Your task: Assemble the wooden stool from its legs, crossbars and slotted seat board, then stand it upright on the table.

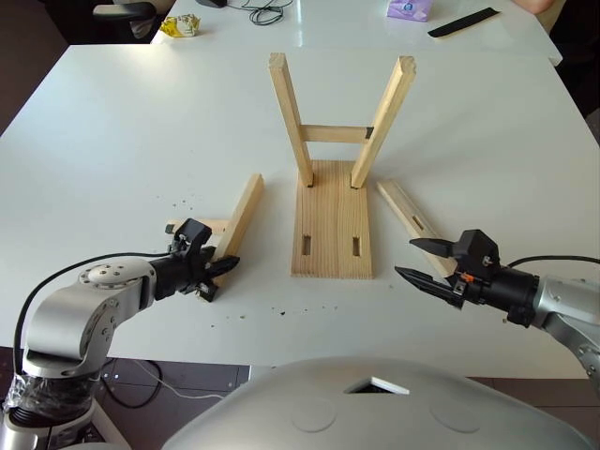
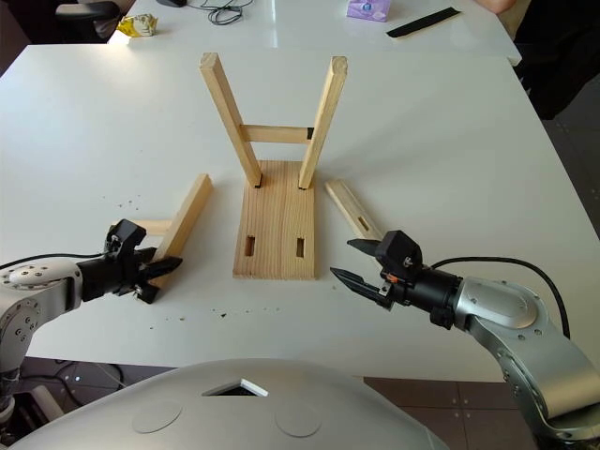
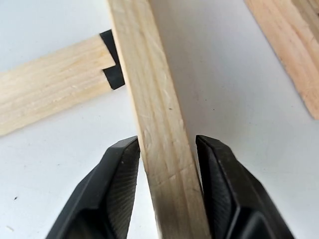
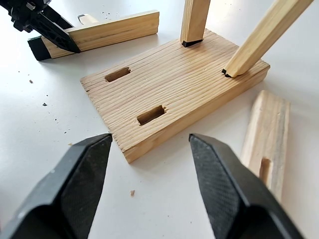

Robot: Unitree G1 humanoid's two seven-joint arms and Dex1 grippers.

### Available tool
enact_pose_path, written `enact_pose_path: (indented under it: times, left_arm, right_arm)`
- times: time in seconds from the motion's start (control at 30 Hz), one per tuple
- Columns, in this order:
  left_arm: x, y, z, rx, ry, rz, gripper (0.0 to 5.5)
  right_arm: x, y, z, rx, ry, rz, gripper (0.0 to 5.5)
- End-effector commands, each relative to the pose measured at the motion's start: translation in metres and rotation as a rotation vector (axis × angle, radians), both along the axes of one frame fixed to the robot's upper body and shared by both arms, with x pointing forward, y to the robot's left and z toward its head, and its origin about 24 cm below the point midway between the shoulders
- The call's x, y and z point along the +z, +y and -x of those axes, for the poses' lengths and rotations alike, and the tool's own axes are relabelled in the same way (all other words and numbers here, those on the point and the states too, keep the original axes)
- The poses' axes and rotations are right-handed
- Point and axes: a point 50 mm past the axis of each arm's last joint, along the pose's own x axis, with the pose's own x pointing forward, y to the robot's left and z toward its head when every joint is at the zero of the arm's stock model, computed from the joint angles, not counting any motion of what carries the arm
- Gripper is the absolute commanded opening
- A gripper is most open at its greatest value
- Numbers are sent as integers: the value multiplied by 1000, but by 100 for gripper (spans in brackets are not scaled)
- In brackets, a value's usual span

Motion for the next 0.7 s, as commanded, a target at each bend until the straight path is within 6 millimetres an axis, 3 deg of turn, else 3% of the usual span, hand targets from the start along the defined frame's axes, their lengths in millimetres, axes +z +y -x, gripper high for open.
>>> enact_pose_path:
  times: [0.03,0.3,0.5,0.7]
  left_arm:
    - [7,1,-10,-18,-34,-16,128]
    - [23,9,-39,3,-186,-85,110]
    - [46,19,-72,51,-383,-178,110]
    - [91,33,-113,187,-665,-260,110]
  right_arm:
    - [1,0,-3,0,-17,10,285]
    - [1,-1,-6,2,-25,12,285]
    - [2,-2,-11,2,-38,10,285]
    - [14,-9,-25,-7,-91,-24,285]
